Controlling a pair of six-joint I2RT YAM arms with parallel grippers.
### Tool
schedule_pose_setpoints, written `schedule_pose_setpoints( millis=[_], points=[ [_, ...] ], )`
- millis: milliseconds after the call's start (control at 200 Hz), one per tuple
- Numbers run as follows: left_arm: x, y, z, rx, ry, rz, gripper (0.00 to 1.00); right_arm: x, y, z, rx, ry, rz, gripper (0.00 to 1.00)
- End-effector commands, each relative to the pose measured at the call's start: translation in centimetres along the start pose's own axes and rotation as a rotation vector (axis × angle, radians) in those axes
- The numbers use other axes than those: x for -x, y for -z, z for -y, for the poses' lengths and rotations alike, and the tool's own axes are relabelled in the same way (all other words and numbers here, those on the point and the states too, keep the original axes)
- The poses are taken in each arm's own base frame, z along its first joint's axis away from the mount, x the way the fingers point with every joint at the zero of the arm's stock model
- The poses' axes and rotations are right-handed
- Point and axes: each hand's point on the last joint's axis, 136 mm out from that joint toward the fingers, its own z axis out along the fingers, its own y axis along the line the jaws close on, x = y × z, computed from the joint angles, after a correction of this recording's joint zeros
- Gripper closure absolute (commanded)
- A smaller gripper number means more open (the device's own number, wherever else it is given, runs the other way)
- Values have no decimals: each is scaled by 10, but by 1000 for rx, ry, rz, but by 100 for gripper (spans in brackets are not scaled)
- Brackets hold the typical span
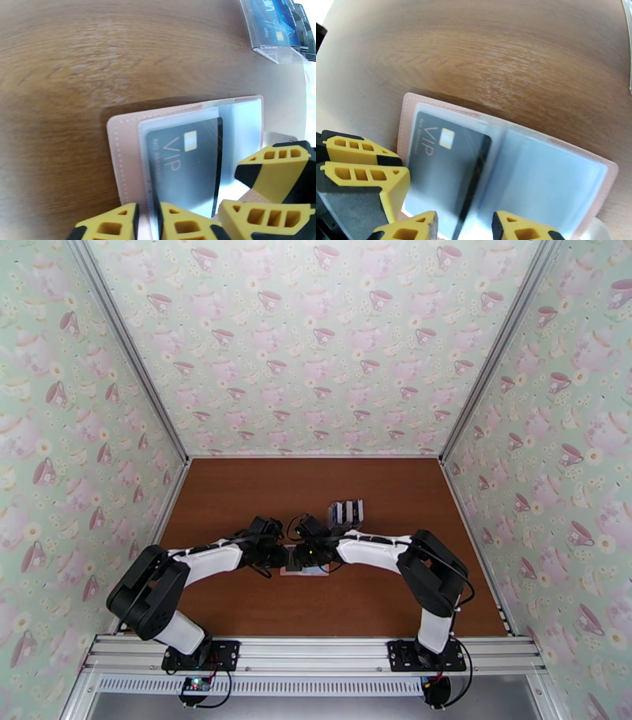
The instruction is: Put the credit cards into the card holder
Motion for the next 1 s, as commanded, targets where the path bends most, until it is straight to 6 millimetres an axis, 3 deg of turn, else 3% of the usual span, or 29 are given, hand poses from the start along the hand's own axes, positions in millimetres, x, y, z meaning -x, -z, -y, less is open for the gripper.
schedule_pose_setpoints(
  millis=[0,180,466,766,997],
  points=[
    [14,13,4,17,-18,28,75,11,18,-3,-2,6,48,56],
    [18,25,14,0,-32,46,73,12,25,10,-22,-7,61,55],
    [-3,31,23,-46,5,15,73,19,29,34,-34,-33,66,55],
    [-23,23,29,-62,29,-9,73,26,25,40,-19,-46,60,55],
    [-32,16,20,-37,33,-19,72,25,21,42,-15,-51,56,55]
  ],
)
